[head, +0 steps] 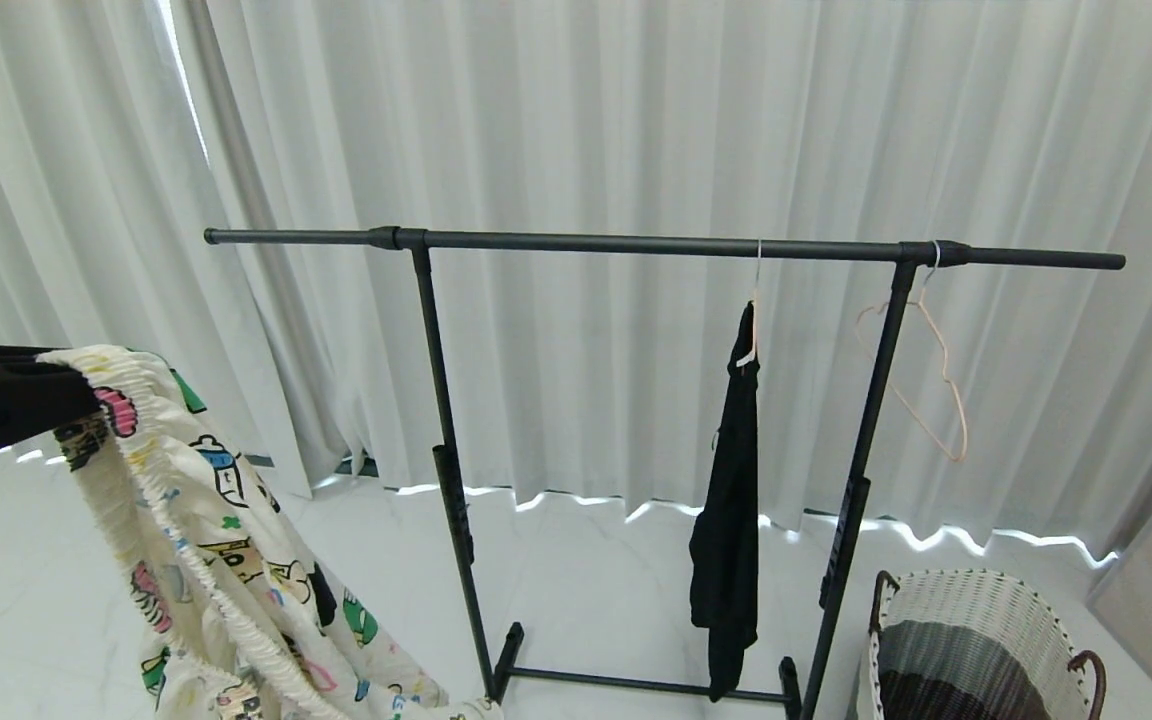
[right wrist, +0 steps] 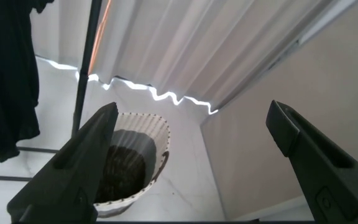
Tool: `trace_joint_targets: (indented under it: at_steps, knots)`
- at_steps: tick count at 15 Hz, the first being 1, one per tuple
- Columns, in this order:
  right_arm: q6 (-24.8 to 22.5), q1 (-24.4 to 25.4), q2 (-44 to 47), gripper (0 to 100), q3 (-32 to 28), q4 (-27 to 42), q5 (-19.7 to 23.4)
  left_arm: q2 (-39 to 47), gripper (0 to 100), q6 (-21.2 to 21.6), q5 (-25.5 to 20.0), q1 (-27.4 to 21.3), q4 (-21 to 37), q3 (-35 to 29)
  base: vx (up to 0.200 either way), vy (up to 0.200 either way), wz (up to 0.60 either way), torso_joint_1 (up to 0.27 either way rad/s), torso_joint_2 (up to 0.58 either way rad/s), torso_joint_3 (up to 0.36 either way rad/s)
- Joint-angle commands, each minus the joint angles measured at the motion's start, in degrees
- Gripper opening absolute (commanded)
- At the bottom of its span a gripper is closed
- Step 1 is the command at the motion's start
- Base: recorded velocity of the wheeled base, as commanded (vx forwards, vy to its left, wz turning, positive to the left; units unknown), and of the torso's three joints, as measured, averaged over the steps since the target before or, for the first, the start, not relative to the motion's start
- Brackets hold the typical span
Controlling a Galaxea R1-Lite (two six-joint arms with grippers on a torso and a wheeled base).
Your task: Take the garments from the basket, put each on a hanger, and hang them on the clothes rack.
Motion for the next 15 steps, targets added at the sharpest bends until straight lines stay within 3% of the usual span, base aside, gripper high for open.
trace_joint_targets:
  at_steps: [1, 4, 8, 15]
  knots:
    - [0.16, 0.03, 0.11, 100, 0.12, -0.02, 0.15, 0.19, 0, 0.01, 0.03, -0.04, 0.01, 0.04, 0.0, 0.0, 0.0, 0.251, -0.55, -0.3]
    - [1.13, 0.03, 0.11, 100, 0.82, -0.1, 2.34, 0.36, 0, 0.01, 0.03, -0.04, -0.08, 0.21, 0.0, 0.0, 0.0, 0.219, -0.48, -0.256]
    - [1.48, 0.03, 0.2, 100, 2.58, -2.56, 2.78, 0.36, 0, 0.54, 0.12, -0.04, -0.08, 0.48, 0.0, 0.0, 0.0, 0.04, -0.08, -0.043]
    - [2.36, -0.06, 0.29, 100, 2.76, -2.65, 2.69, 0.54, 0, 0.54, 0.12, -0.12, -0.17, 0.74, 0.2, 0.0, 0.0, 0.006, -0.01, 0.0]
